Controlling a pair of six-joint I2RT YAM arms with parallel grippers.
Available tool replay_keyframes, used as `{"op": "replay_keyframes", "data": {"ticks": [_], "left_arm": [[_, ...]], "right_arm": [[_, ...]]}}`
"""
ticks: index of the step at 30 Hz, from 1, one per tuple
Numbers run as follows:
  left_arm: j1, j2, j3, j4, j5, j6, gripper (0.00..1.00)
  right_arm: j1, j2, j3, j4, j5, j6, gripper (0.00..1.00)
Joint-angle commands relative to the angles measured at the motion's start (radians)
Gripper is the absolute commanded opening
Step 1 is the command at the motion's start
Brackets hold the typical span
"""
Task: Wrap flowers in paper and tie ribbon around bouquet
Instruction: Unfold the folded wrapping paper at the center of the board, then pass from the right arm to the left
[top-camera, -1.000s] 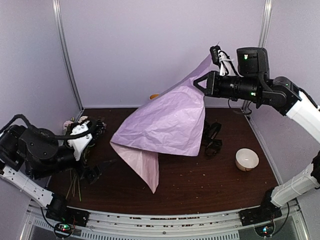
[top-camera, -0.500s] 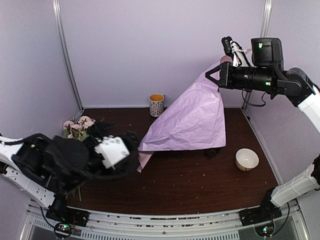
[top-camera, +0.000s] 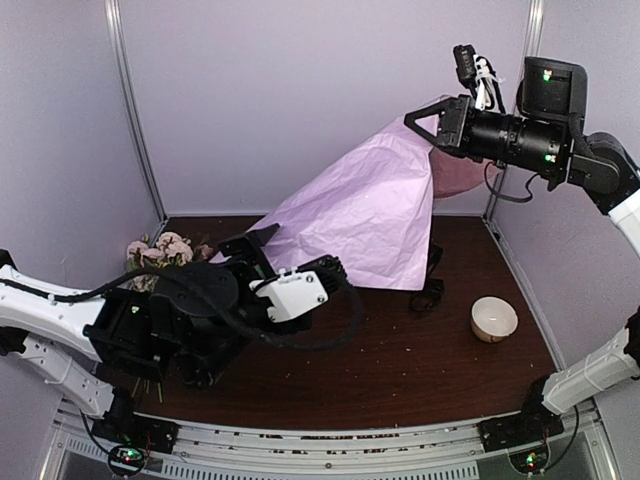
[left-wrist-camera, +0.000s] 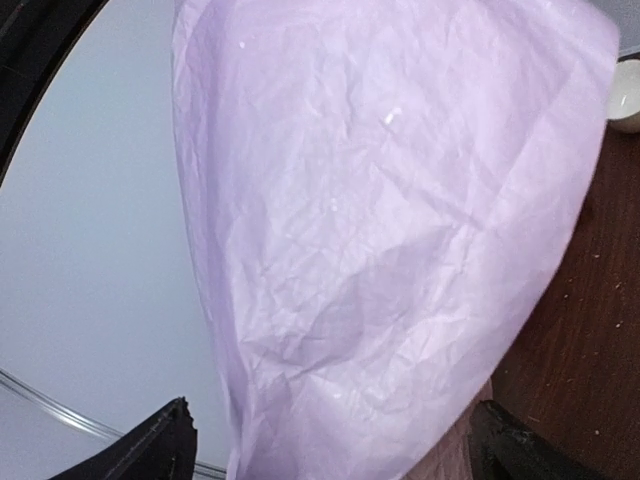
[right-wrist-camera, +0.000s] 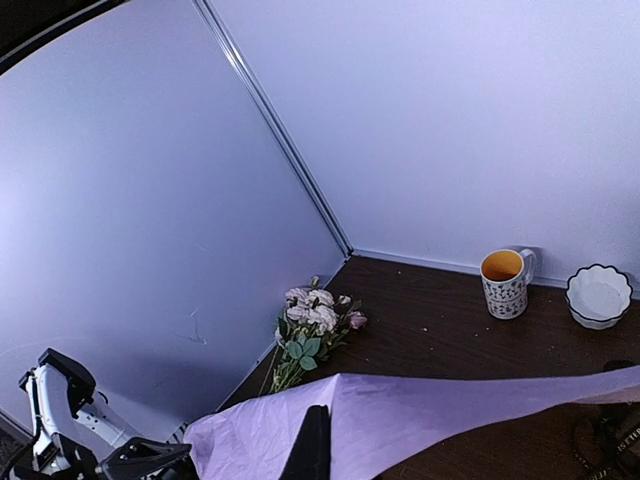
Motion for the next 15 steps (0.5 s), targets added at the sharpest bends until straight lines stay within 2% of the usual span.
{"op": "replay_keyframes", "data": {"ticks": [1, 6, 8, 11, 15], "left_arm": [[0.077, 0.049, -0.038, 0.193, -0.103, 0.178, 0.98], [0.141, 0.046, -0.072, 0.590, -0.163, 0.438, 0.97], [0.142, 0.046, -0.071, 0.713, -0.150, 0.502, 0.91], [0.142, 0.051, -0.044, 0.674, -0.099, 0.458, 0.79], [0.144, 0.038, 0.010, 0.393, 0.076, 0.207, 0.76]], "right_arm": [[0.015, -0.023, 0.029, 0.024, 0.004, 0.012, 0.00], [0.018, -0.028, 0.045, 0.000, -0.009, 0.003, 0.00], [0.018, -0.032, 0.047, -0.007, -0.008, -0.003, 0.00], [0.018, -0.031, 0.044, -0.015, -0.010, -0.006, 0.00], [0.018, -0.023, 0.044, -0.019, -0.024, -0.008, 0.00]]}}
